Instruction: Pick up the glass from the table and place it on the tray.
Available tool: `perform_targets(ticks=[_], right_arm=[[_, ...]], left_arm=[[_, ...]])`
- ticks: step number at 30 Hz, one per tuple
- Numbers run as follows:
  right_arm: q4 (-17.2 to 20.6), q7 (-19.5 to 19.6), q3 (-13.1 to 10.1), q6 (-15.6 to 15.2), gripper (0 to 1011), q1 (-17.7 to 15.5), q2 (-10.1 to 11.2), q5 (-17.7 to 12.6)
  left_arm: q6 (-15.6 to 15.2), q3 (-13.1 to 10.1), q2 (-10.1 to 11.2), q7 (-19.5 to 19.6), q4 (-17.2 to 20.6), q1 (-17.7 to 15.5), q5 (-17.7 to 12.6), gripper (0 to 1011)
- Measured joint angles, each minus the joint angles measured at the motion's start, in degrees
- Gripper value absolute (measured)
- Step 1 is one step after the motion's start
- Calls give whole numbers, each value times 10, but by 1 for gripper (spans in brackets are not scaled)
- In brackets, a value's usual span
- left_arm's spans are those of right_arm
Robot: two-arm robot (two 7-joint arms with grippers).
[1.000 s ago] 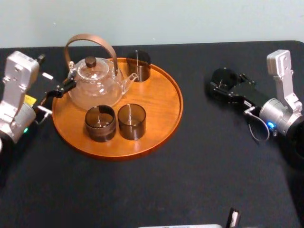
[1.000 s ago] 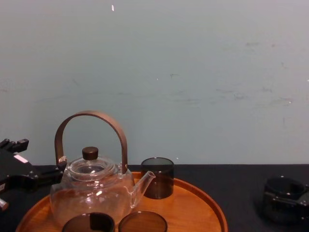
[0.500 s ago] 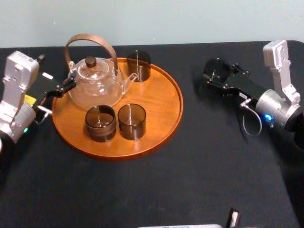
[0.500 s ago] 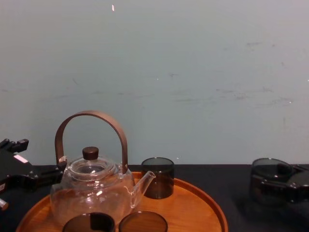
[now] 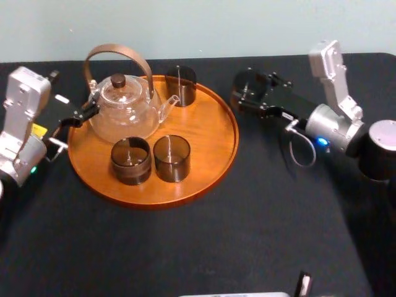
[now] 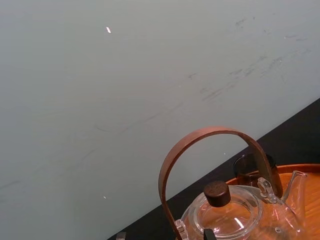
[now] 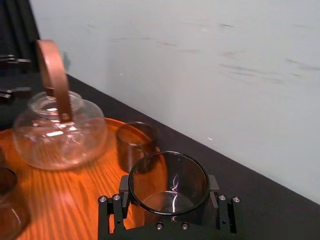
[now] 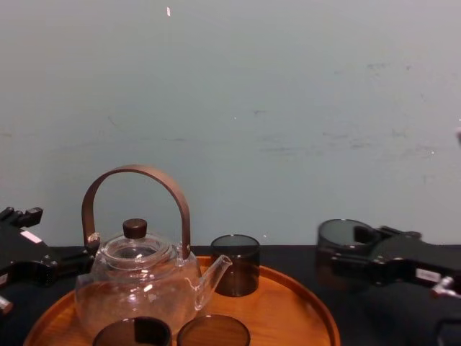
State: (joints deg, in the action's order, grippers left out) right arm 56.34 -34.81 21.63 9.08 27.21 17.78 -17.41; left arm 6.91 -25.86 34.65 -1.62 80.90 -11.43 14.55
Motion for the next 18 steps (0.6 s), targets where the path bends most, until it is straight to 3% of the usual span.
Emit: perform_targets(ticks=[11,18], right_arm=[[-69,-34,34,28,903,50,-37,3],[-132,-59,49,53,903,82,-66,0]], left_arm=[[0,0,0,0,0,0,0,1001],[0,0,0,0,0,0,0,1001]])
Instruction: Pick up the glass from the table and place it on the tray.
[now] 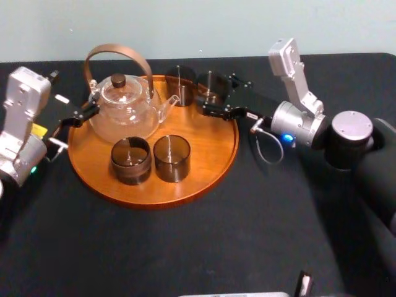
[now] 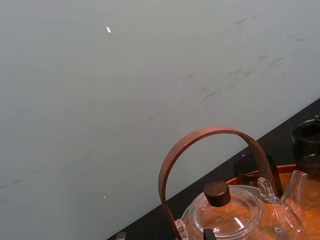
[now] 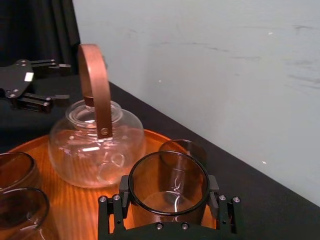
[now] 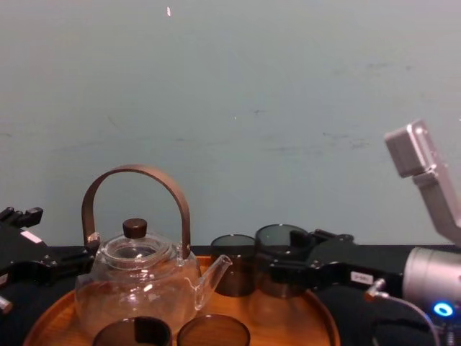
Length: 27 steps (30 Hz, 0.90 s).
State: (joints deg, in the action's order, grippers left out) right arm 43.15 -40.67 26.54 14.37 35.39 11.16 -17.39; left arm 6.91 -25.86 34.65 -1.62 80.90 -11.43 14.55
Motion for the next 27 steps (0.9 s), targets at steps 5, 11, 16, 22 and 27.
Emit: perform_targets(ticks=[5,11,16,22,27], right_arm=[[-29,-13,5,12,903,11,-15,-2],[-54,-26,11,19,903,19,-27,-4],[-72,-33,12,23,903,24,-34,-4],[-101,-40,12,31,903,33,-43,-3],[-125,-45,10,39,903,41,-51,-1]], left_arm=[[0,0,0,0,0,0,0,1001],[0,0,0,0,0,0,0,1001],[0,0,0,0,0,0,0,1001],[0,0,0,0,0,0,0,1001],[0,0,0,0,0,0,0,1001]])
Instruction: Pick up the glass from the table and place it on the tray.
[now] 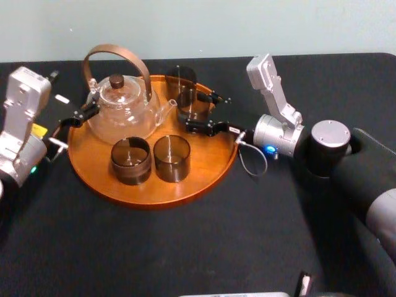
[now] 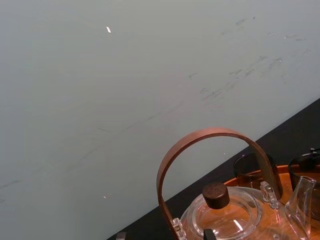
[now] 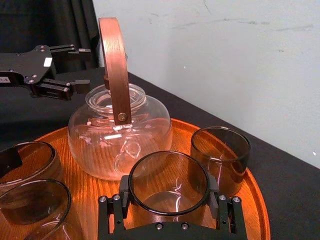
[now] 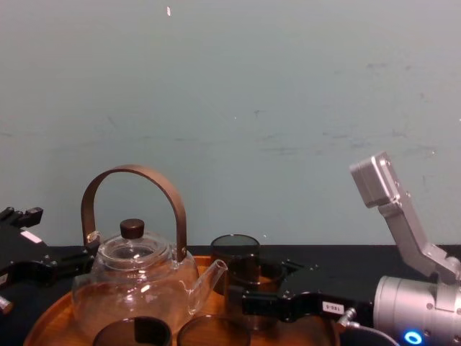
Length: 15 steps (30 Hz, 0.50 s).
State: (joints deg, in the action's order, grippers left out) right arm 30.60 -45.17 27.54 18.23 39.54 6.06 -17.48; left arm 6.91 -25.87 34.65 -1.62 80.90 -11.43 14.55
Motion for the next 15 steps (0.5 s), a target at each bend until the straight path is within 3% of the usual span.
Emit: perform_targets(ticks=[15], right_arm=[[-34,1,-10,4,903,10,-13,12]], left_arm=[[0,0,0,0,0,0,0,1001]])
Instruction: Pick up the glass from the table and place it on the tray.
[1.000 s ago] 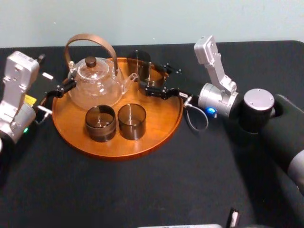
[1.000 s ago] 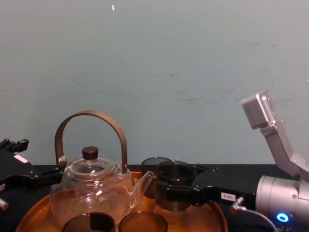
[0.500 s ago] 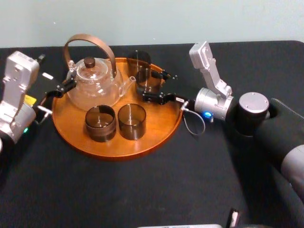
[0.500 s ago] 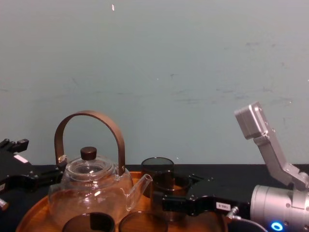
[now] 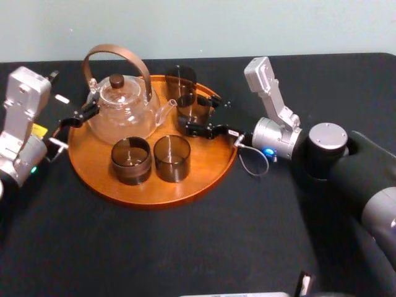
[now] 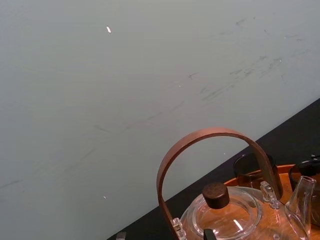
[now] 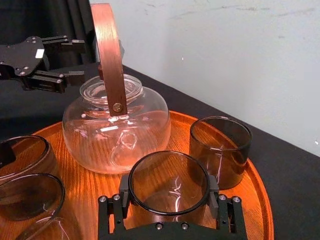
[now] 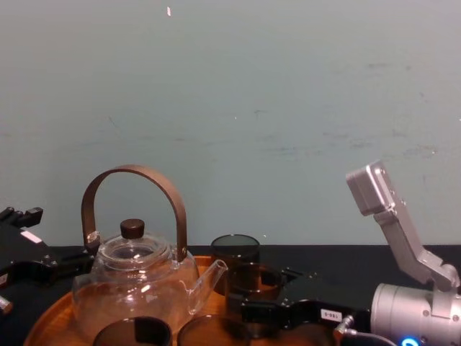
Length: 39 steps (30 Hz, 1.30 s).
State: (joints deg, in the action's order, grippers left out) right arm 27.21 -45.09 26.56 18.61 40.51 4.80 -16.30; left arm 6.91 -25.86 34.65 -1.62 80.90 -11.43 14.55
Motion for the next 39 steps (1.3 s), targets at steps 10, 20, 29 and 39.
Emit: perform_targets(ticks=[10,20,29,39], right_arm=[[2,1,0,-1,903,-1,1,-1],[3,1,1,-1,997,-1,1,-1],[54,9,0,-6,1002,-24,14,1],[158,38,6,-48,1003,-70,44,7]], left_arm=[[0,0,0,0,0,0,0,1001],[0,0,0,0,0,0,0,1001],[0,0,0,0,0,0,0,1001],[0,0,0,0,0,0,0,1001]])
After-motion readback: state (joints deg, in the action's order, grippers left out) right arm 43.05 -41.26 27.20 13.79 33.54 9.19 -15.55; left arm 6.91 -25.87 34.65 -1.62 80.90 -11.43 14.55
